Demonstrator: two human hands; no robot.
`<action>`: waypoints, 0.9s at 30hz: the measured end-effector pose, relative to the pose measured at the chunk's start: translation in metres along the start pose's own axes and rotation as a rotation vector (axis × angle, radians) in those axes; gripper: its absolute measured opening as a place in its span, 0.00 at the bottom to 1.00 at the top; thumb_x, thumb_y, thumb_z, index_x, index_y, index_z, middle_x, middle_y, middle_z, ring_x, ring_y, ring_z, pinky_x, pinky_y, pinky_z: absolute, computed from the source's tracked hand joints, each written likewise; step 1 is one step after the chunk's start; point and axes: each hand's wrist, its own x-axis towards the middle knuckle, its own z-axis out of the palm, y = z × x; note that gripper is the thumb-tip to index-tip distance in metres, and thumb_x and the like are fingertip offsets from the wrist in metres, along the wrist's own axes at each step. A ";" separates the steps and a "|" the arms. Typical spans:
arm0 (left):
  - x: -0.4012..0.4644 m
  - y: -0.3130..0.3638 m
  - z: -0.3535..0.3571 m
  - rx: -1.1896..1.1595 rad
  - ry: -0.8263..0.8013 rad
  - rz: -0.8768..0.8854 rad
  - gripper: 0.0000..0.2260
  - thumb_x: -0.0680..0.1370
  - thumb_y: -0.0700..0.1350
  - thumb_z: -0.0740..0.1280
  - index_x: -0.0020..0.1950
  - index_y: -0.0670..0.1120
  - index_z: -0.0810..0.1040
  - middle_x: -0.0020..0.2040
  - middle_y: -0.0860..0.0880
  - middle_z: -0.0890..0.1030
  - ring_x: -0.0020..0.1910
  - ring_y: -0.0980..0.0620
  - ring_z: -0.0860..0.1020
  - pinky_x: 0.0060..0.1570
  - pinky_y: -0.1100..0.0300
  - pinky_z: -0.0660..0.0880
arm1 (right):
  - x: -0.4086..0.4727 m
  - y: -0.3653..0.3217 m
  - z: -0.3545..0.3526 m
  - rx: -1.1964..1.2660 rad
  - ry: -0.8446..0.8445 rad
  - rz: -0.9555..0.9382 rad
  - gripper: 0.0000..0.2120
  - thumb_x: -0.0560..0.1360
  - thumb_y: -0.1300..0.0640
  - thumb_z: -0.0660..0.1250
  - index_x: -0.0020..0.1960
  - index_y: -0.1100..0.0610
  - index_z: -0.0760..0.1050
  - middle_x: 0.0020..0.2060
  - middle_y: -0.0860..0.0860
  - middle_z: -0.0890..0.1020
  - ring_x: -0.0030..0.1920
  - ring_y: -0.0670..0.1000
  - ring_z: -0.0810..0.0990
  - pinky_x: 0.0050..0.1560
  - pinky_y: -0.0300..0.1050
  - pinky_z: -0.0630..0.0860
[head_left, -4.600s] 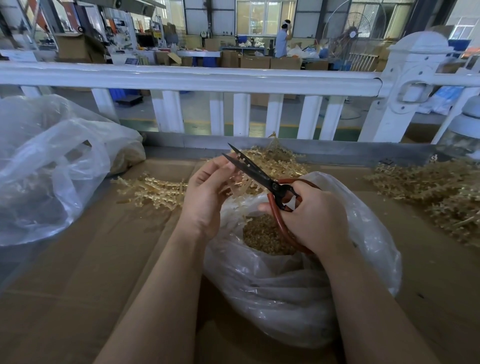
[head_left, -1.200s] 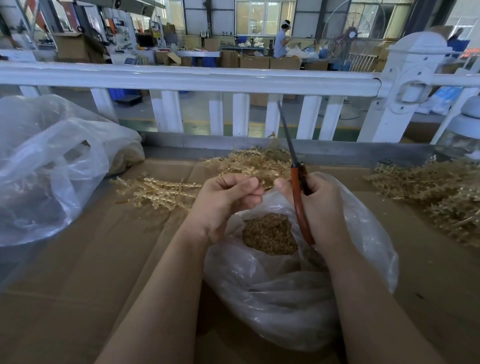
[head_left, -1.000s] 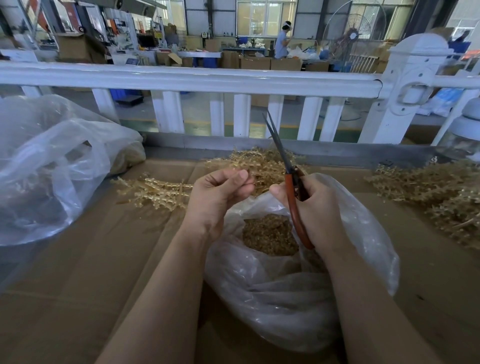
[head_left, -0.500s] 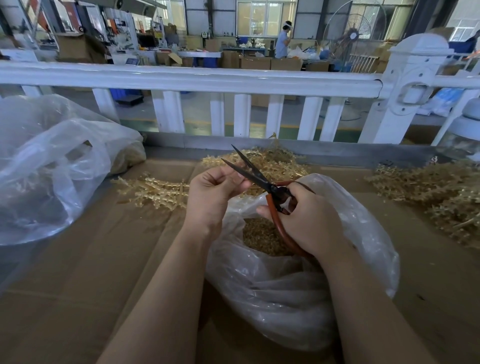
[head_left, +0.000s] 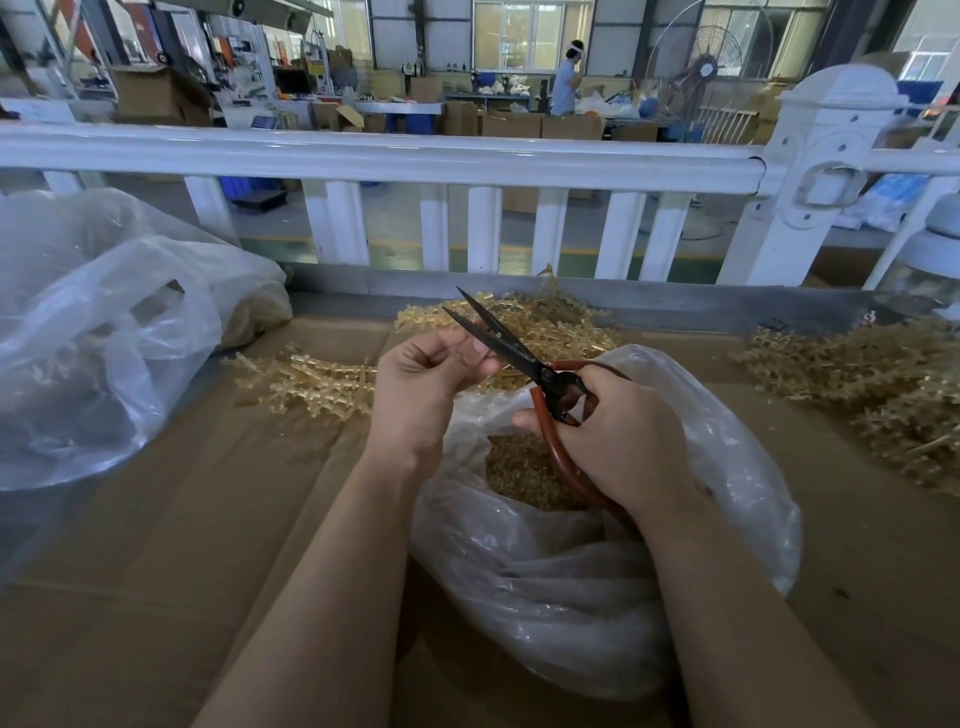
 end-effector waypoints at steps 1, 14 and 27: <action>0.001 0.000 0.000 0.007 0.002 0.002 0.05 0.73 0.36 0.71 0.40 0.44 0.84 0.35 0.47 0.83 0.36 0.54 0.81 0.45 0.61 0.79 | 0.000 -0.001 0.000 0.006 0.001 -0.002 0.37 0.62 0.18 0.56 0.51 0.45 0.80 0.35 0.34 0.75 0.36 0.37 0.74 0.36 0.28 0.67; -0.002 0.000 -0.004 0.216 -0.058 0.073 0.05 0.77 0.32 0.68 0.44 0.40 0.82 0.36 0.48 0.83 0.38 0.52 0.80 0.46 0.61 0.78 | 0.000 -0.004 -0.005 -0.071 -0.002 0.002 0.38 0.62 0.18 0.54 0.53 0.45 0.78 0.39 0.35 0.74 0.39 0.39 0.72 0.35 0.28 0.63; -0.004 0.001 -0.002 0.295 -0.109 0.086 0.06 0.77 0.31 0.66 0.43 0.38 0.80 0.38 0.45 0.81 0.37 0.52 0.78 0.44 0.62 0.77 | -0.002 -0.003 -0.006 -0.088 0.040 -0.030 0.37 0.63 0.18 0.54 0.47 0.47 0.80 0.32 0.36 0.72 0.33 0.34 0.69 0.33 0.29 0.64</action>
